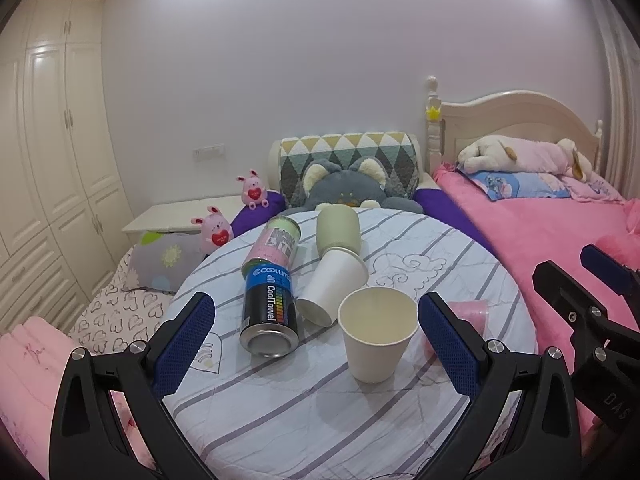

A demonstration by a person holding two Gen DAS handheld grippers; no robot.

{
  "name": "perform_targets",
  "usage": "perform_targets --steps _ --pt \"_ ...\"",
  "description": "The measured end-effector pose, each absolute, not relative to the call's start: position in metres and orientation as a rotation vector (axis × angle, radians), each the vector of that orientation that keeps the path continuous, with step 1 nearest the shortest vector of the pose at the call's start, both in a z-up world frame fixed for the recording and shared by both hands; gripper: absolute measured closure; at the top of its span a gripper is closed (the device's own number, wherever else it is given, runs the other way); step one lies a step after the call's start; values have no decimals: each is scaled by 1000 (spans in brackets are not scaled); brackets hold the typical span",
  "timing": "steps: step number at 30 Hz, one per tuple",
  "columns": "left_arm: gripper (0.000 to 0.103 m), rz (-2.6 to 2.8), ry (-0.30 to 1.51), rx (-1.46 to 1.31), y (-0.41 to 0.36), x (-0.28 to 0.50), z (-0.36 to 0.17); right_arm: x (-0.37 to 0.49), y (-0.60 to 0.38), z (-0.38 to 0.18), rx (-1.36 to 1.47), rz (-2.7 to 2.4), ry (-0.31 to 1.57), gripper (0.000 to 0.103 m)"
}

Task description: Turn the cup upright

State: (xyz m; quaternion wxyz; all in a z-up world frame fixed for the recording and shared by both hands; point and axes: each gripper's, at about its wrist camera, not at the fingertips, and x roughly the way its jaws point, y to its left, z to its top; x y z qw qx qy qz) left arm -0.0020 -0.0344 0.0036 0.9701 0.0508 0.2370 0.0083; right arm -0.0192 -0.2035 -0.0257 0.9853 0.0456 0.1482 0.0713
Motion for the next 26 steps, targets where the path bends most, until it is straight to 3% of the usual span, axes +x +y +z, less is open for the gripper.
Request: perform_targets --steps 26 --pt "0 8 501 93 -25 8 -4 -8 -192 -30 70 155 337 21"
